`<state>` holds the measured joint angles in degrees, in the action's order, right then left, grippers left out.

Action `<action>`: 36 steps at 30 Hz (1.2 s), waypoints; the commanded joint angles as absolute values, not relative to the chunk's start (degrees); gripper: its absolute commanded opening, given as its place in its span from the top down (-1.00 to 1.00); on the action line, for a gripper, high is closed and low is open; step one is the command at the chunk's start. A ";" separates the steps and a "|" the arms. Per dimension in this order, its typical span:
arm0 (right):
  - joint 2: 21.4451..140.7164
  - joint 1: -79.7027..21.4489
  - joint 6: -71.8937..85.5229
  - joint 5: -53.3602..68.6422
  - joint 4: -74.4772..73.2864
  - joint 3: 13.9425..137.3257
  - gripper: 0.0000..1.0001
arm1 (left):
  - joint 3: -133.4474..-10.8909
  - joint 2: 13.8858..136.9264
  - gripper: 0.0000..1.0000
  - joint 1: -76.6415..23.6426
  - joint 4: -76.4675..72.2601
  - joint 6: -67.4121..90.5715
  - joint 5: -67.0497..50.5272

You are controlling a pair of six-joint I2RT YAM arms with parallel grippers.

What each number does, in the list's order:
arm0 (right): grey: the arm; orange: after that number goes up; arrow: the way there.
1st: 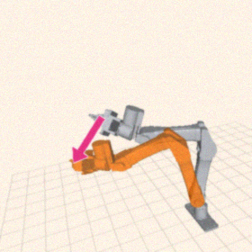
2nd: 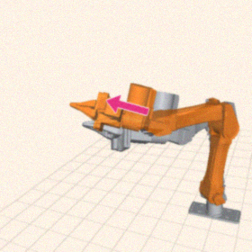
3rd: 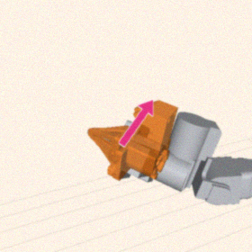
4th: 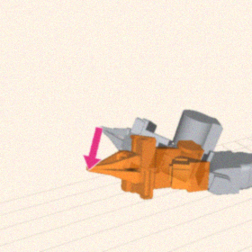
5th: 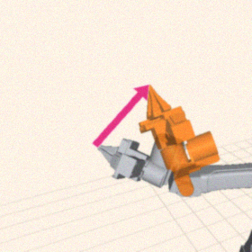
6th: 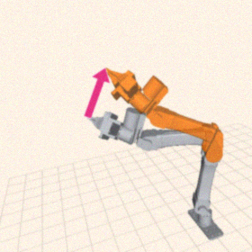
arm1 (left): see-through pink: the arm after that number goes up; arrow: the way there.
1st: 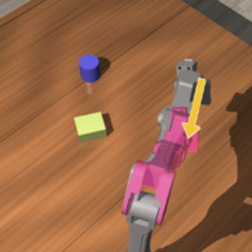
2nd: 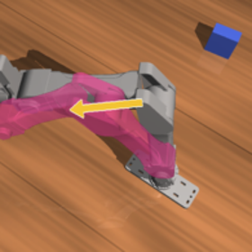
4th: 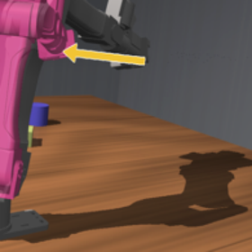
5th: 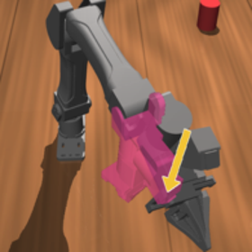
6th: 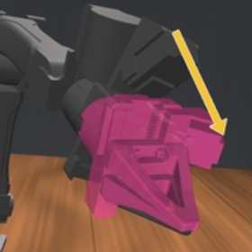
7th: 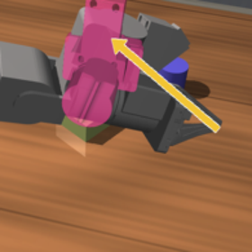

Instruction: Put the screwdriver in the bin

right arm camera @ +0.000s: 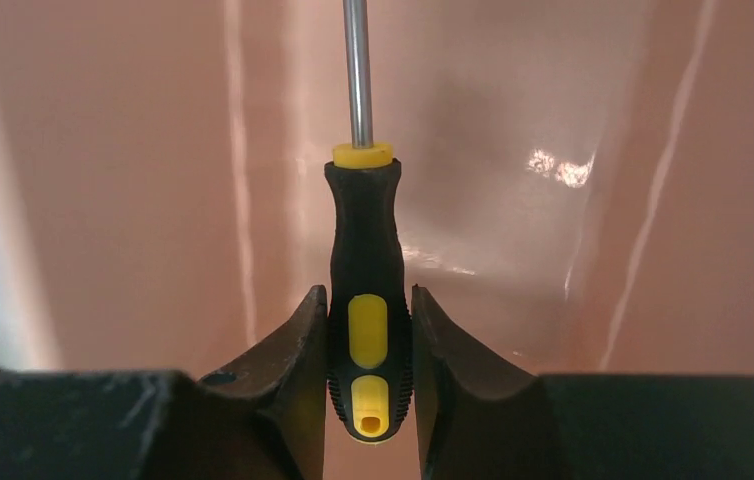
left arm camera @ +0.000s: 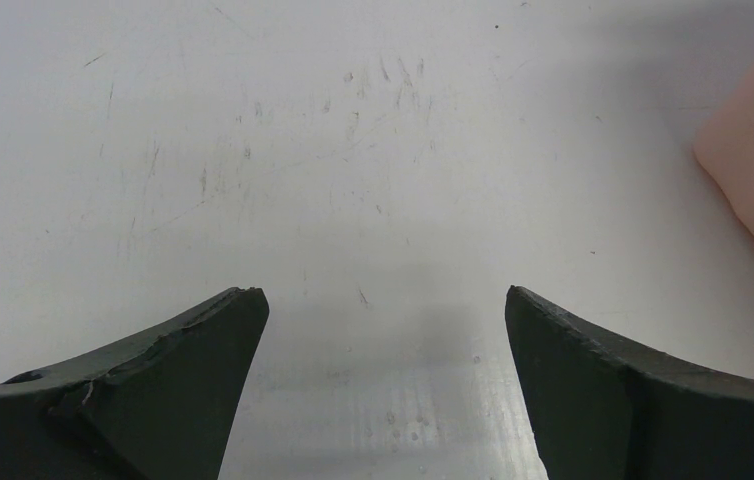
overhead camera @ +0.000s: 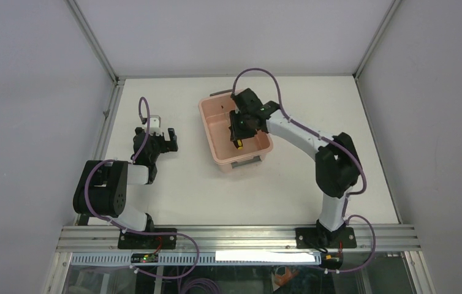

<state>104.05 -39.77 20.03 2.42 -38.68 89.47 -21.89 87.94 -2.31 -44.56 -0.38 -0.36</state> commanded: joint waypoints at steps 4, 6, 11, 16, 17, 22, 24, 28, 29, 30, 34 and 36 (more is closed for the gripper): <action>112.31 -40.50 21.81 -3.76 -33.09 87.51 1.00 | -21.97 86.35 -0.98 -2.72 -46.05 0.53 -0.76; 115.21 -40.51 22.73 -5.65 -32.93 87.65 1.00 | -21.97 86.33 -0.98 -2.74 -46.05 0.53 -0.73; 120.94 -40.73 23.70 -7.91 -36.06 90.24 0.86 | -21.97 86.38 -0.98 -2.75 -46.05 0.53 -0.68; 115.86 -41.17 22.56 -9.54 -39.23 91.48 0.26 | -21.97 86.38 -0.98 -2.75 -46.05 0.53 -0.79; 114.18 -41.25 21.83 -9.65 -40.05 92.20 0.17 | -21.97 86.38 -0.98 -2.73 -46.05 0.53 -0.77; 105.25 -41.66 17.22 -8.75 -42.07 96.72 -0.22 | -21.97 86.37 -0.98 -2.73 -46.05 0.53 -0.79; 102.58 -41.58 15.09 -9.51 -43.13 99.36 -0.33 | -21.97 86.33 -0.98 -2.73 -46.05 0.53 -0.74; 98.46 -40.80 10.02 -11.89 -44.36 103.53 -0.61 | -21.97 86.40 -0.98 -2.73 -46.05 0.53 -0.78; 97.58 -39.98 9.22 -12.95 -45.15 104.34 -0.66 | -21.97 86.39 -0.98 -2.73 -46.08 0.53 -0.75; 97.00 -38.88 8.47 -13.31 -45.61 105.05 -0.78 | -21.97 86.38 -0.98 -2.74 -46.06 0.53 -0.77; 94.39 -31.54 5.76 -15.85 -48.46 106.27 -0.99 | -21.97 86.39 -0.98 -2.75 -46.08 0.53 -0.77; 92.67 -26.97 4.57 -17.41 -48.62 105.51 -0.99 | -21.97 86.38 -0.98 -2.72 -46.06 0.53 -0.78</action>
